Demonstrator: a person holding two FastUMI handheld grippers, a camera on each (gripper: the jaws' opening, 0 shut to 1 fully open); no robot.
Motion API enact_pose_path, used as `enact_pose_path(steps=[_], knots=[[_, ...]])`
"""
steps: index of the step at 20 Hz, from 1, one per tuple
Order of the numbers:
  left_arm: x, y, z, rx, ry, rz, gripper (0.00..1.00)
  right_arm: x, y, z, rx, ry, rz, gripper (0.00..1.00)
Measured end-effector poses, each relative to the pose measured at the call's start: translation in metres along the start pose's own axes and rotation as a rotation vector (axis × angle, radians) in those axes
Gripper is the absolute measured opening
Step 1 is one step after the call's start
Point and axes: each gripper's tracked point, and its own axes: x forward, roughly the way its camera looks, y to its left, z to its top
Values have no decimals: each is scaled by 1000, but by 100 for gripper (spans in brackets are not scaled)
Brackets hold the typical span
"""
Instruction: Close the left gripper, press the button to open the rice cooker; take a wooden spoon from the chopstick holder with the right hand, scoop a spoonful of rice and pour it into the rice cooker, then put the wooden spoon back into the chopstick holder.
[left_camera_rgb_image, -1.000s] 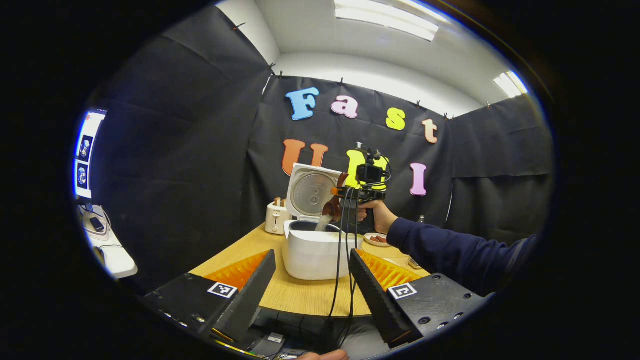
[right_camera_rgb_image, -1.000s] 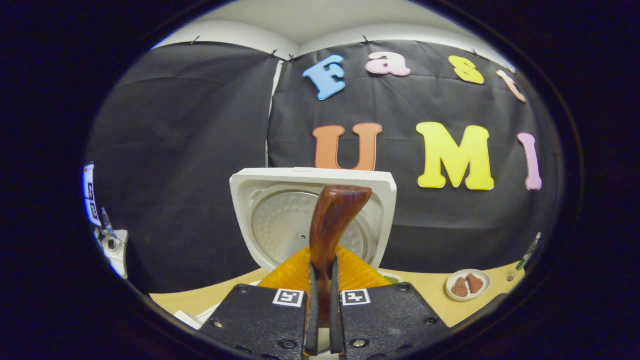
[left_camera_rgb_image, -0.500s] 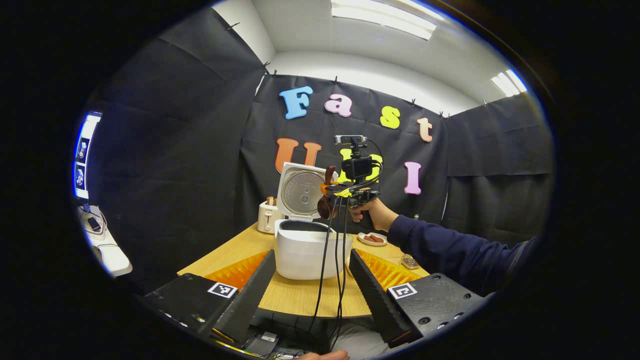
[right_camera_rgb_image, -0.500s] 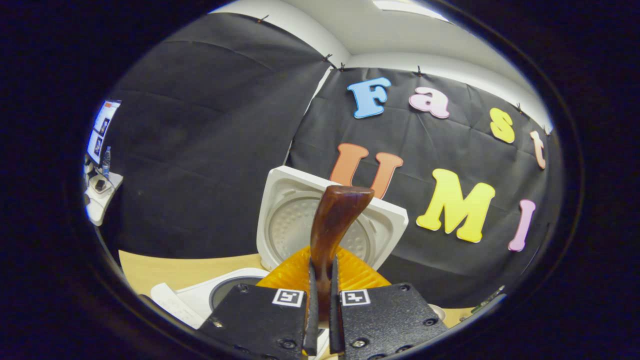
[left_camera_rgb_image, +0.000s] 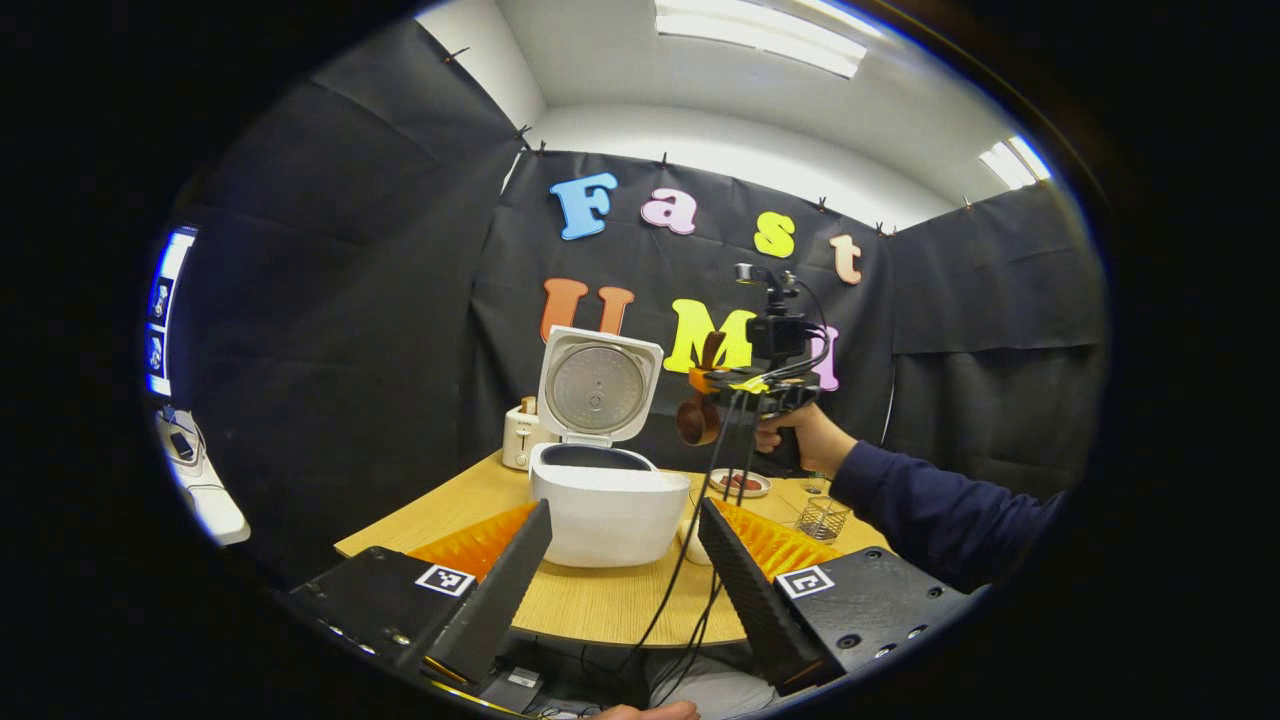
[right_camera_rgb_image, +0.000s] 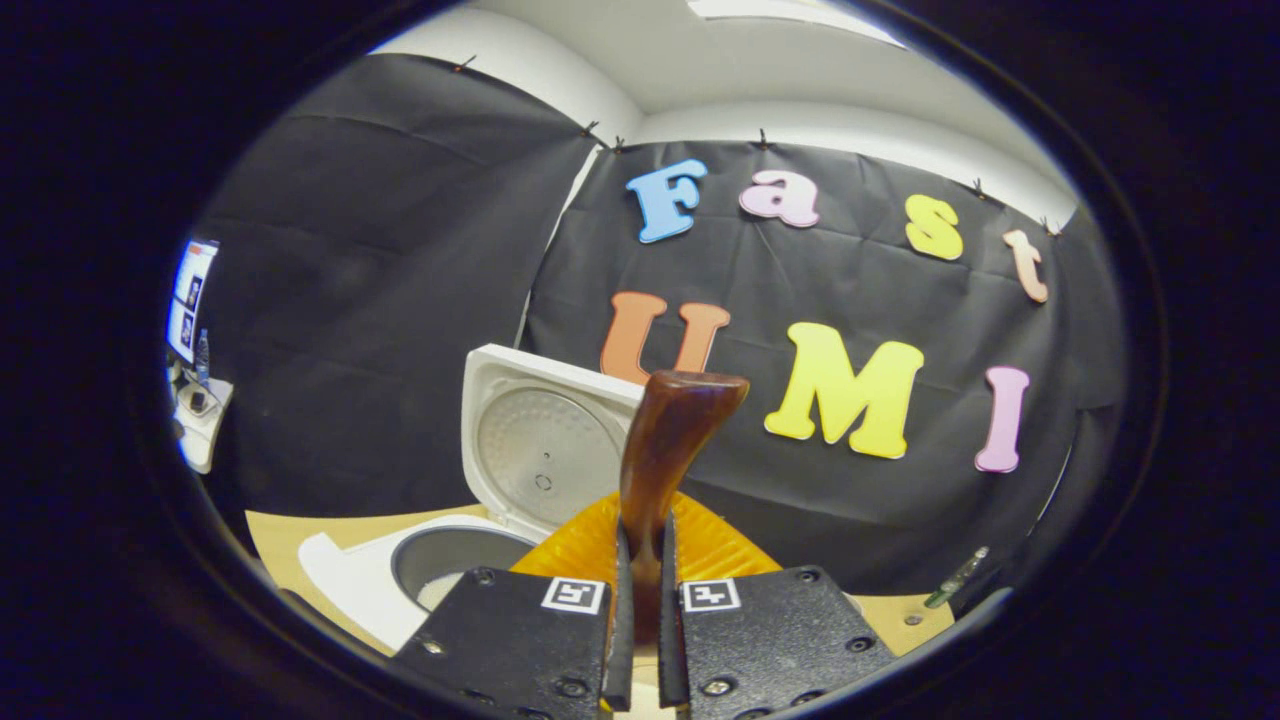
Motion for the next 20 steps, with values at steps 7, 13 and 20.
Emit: enact_pose_path(steps=[7, 13, 20], knots=[[23, -12, -8, 16, 20, 18, 94, -63, -89, -14, 77, -6, -108, 16], [39, -30, -18, 33, 36, 27, 94, -109, -153, -27, 120, -26, -199, 18], [61, -47, -20, 43, 49, 6, 94, -133, -216, -69, 168, -12, -248, 20]])
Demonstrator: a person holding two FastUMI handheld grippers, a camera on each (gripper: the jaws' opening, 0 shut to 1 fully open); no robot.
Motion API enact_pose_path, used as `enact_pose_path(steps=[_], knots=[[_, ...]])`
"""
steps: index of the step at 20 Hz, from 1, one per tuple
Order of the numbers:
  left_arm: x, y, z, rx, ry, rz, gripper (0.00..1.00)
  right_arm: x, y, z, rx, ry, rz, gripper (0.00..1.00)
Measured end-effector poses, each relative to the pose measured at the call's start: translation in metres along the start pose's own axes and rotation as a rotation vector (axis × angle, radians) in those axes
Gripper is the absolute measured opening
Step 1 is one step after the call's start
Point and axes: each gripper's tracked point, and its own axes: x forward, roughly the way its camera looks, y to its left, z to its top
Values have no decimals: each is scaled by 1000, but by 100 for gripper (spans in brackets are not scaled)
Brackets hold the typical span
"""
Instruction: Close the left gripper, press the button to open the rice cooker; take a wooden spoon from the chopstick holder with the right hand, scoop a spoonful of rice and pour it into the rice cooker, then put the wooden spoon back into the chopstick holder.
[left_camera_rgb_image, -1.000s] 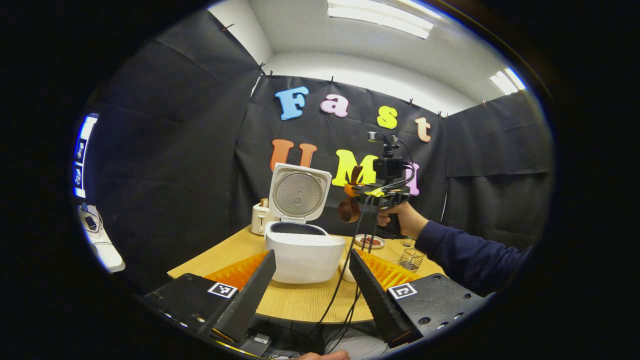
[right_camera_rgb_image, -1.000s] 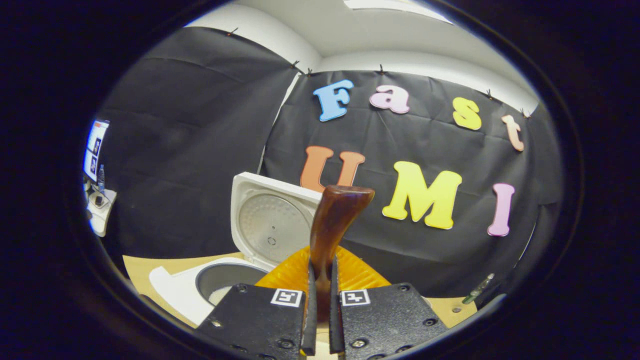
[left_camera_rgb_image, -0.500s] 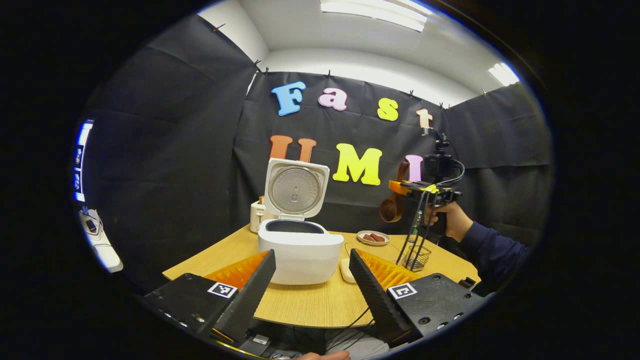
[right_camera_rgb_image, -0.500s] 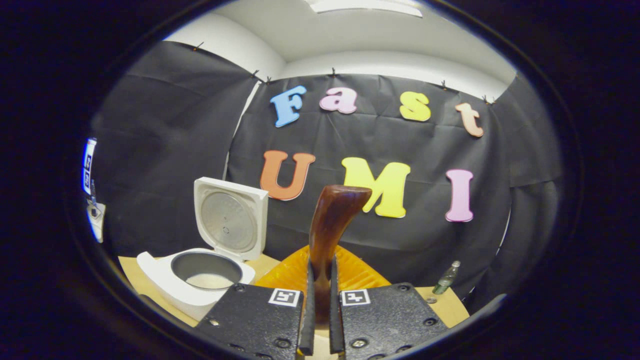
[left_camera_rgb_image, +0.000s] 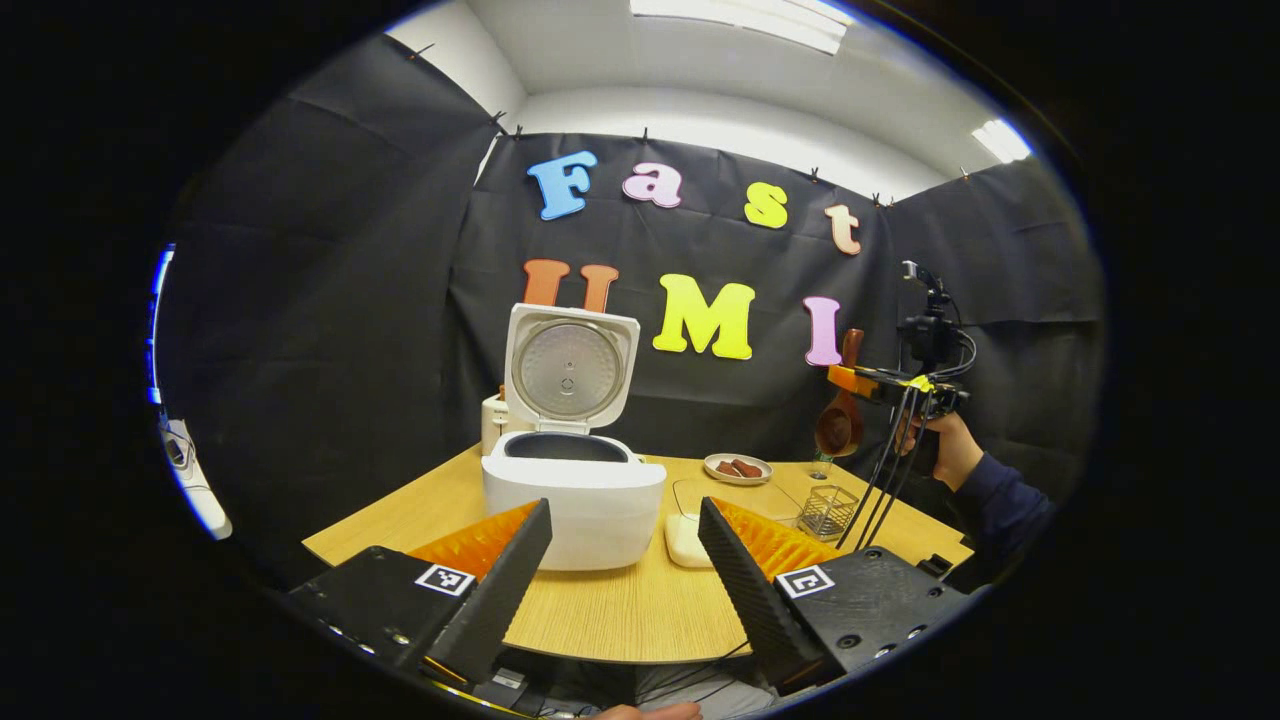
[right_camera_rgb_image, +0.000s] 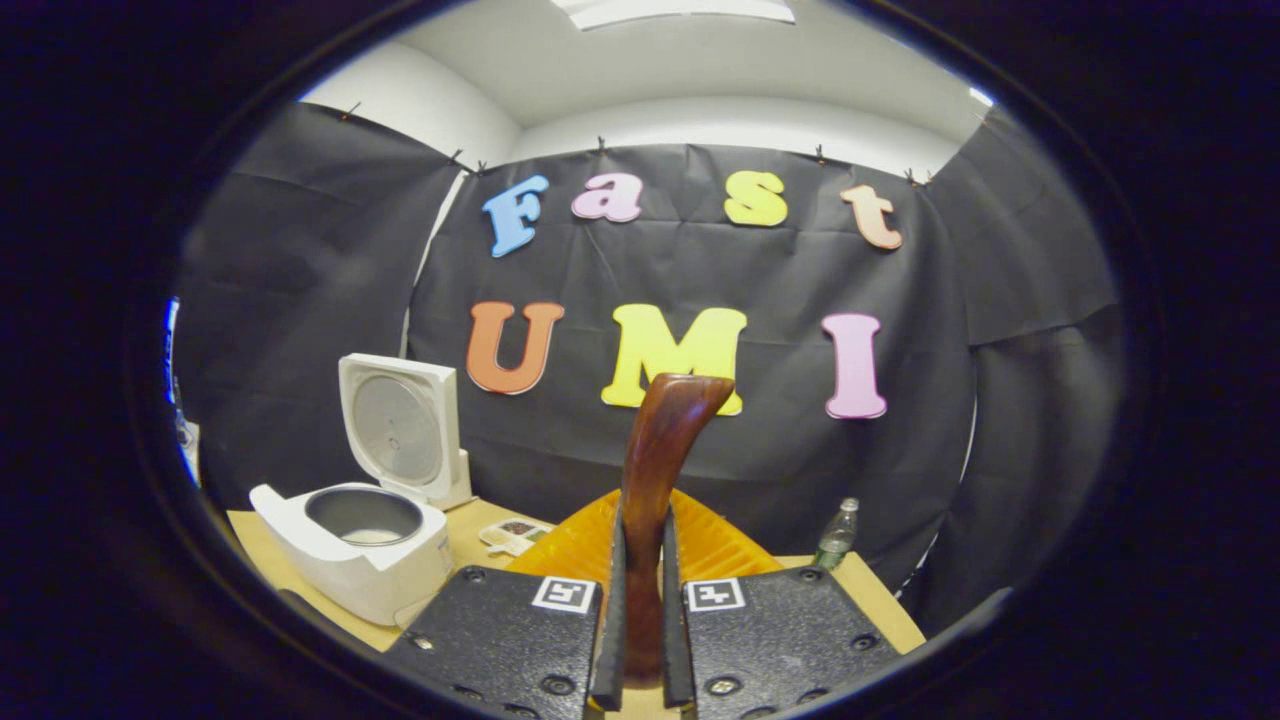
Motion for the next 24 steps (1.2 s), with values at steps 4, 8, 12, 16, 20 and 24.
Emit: enact_pose_path(steps=[4, 8, 12, 16, 20, 24], knots=[[17, -5, 2, -9, -5, -3, 94, -1, -28, -29, 11, 31, -6, 22], [33, -5, -3, -25, 11, -4, 94, 4, -56, -54, 58, 53, -36, 23], [50, -2, -12, -23, 39, 14, 94, 18, -77, -85, 106, 104, -64, 23], [67, -11, -17, -22, 56, -1, 94, 27, -91, -96, 158, 108, -81, 33], [87, -10, -11, 1, 47, 9, 94, 17, -118, -82, 128, 51, -173, 95], [110, -7, -4, -5, 49, 18, 94, -11, -124, -71, 86, 50, -261, 100]])
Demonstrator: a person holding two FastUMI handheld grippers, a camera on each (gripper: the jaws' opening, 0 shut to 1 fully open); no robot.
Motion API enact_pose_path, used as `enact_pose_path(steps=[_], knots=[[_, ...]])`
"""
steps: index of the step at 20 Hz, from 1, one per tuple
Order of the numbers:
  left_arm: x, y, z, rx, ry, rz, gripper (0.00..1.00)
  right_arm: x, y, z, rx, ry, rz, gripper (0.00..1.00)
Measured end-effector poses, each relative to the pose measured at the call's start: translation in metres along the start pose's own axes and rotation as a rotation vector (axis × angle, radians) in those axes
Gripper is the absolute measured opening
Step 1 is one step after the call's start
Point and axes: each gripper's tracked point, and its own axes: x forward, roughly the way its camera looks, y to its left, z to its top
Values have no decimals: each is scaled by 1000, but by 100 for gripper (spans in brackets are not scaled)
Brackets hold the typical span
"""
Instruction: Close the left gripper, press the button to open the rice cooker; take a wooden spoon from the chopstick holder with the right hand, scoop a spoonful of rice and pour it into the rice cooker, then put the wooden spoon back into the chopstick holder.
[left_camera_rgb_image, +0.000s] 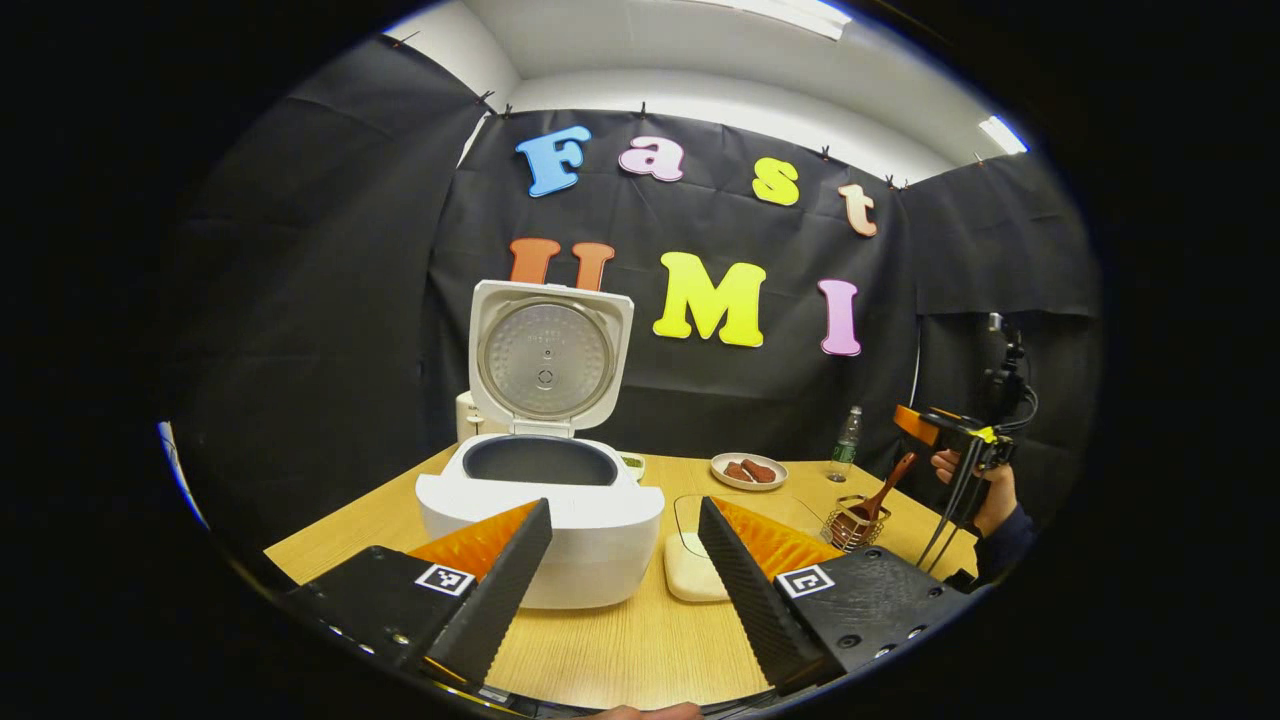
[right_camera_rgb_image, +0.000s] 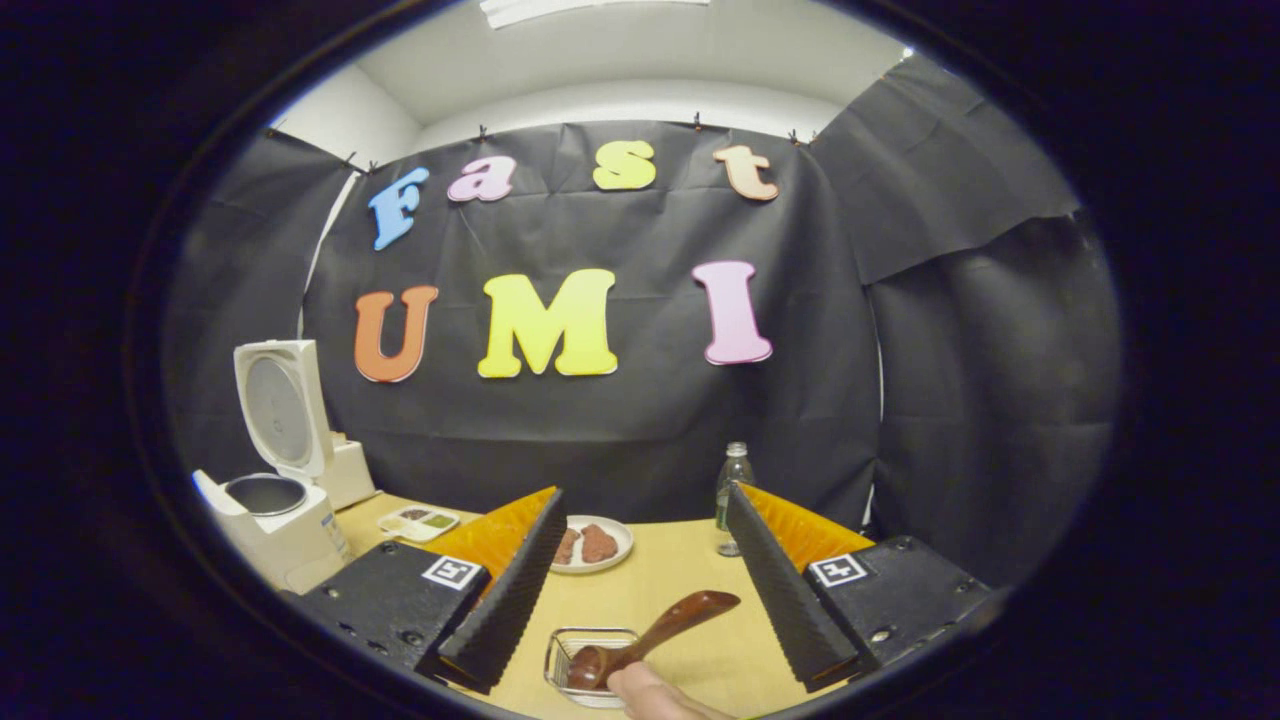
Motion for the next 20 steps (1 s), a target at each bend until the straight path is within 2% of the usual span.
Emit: enact_pose_path(steps=[5, 11, 15, 17, 20], knots=[[30, 2, 34, 22, -41, 11, 94, -58, 19, 14, 37, 31, 25, 100], [70, 20, 85, 111, -92, 3, 94, -118, 18, 40, -28, 1, -48, 100], [99, 36, 123, 97, -116, 3, 94, -129, 40, 51, -17, -36, -15, 100], [113, 47, 145, 94, -130, 25, 94, -128, 55, 45, -1, -39, 21, 100], [136, 47, 179, 78, -140, 17, 94, -120, 65, 33, -19, -40, 58, 100]])
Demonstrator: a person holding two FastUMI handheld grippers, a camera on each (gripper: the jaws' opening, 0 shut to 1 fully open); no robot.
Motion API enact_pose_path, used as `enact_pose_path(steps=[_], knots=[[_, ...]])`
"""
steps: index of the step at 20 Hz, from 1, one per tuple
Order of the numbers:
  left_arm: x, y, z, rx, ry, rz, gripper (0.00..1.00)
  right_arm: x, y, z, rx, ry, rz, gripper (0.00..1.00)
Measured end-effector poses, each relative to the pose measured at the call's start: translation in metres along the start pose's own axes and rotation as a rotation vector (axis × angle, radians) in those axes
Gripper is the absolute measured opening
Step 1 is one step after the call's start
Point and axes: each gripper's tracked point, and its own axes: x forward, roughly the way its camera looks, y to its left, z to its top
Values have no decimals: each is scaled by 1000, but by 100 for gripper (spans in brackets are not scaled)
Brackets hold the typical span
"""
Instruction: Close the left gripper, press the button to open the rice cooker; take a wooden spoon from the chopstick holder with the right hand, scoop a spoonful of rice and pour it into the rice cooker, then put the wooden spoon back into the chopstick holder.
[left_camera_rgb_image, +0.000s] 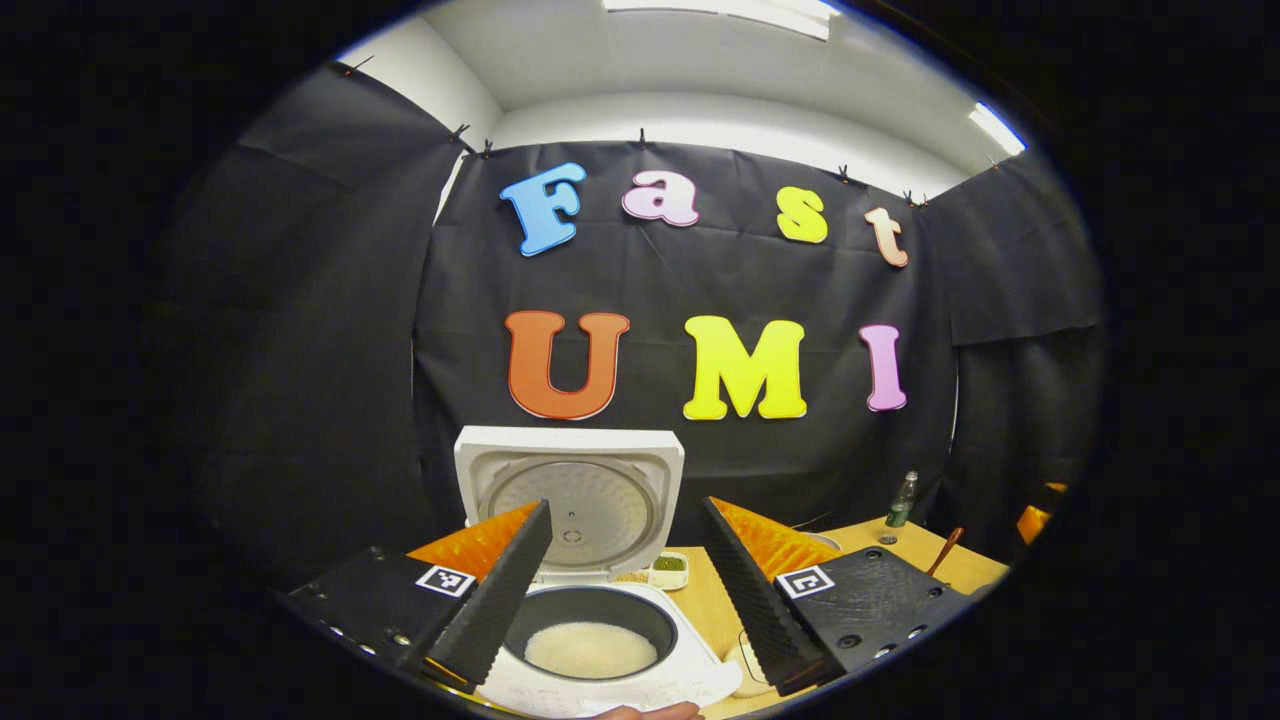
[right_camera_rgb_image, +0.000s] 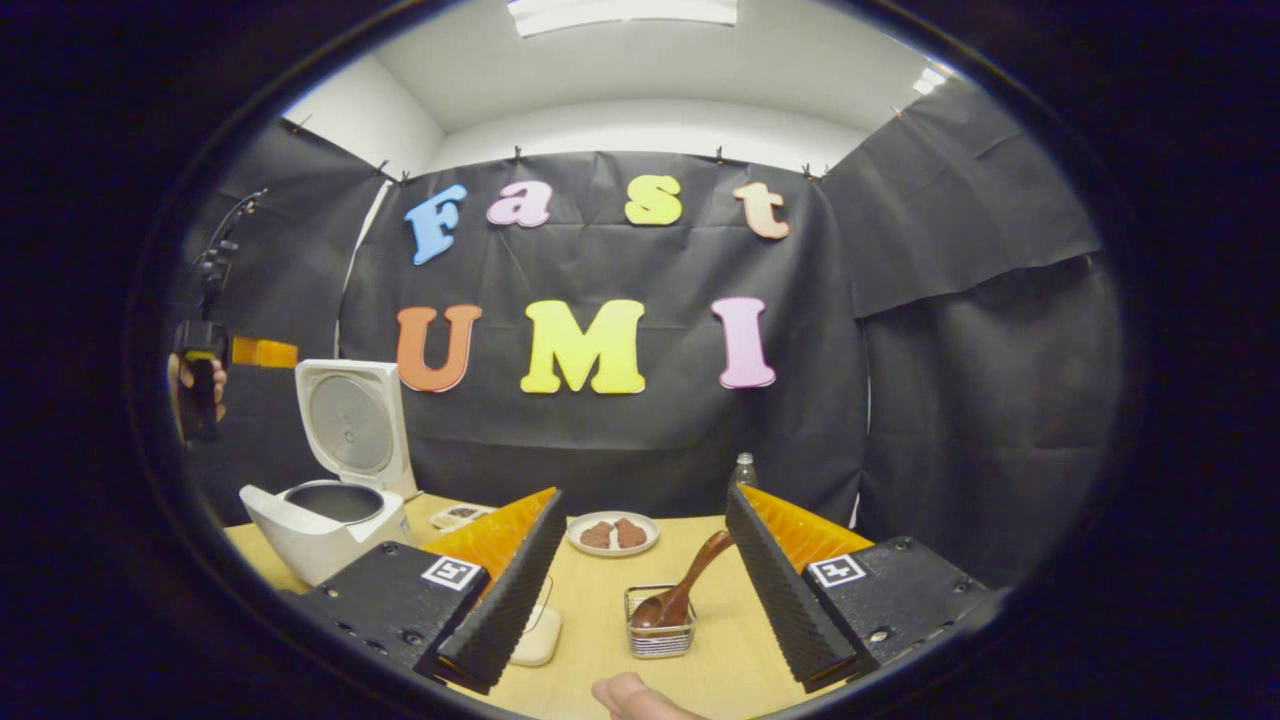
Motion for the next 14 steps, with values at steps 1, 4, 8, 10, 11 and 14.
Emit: enact_pose_path(steps=[1, 4, 8, 10, 11, 14], knots=[[11, 2, 14, 1, -24, -1, 94, 3, 0, -3, -8, -2, 3, 100], [46, 11, 44, -5, -62, 29, 94, 15, -3, -19, -6, 20, -7, 100], [88, 17, 58, -32, -67, 33, 94, 22, -9, -29, 0, 31, -9, 100], [110, 27, 55, -38, -58, 63, 94, 23, -14, -30, 4, 26, -8, 100], [123, 31, 54, -35, -52, 68, 94, 22, -18, -29, 9, 22, -12, 100], [156, 53, 35, -16, -17, 125, 94, 21, -19, -25, 23, -7, 13, 100]])
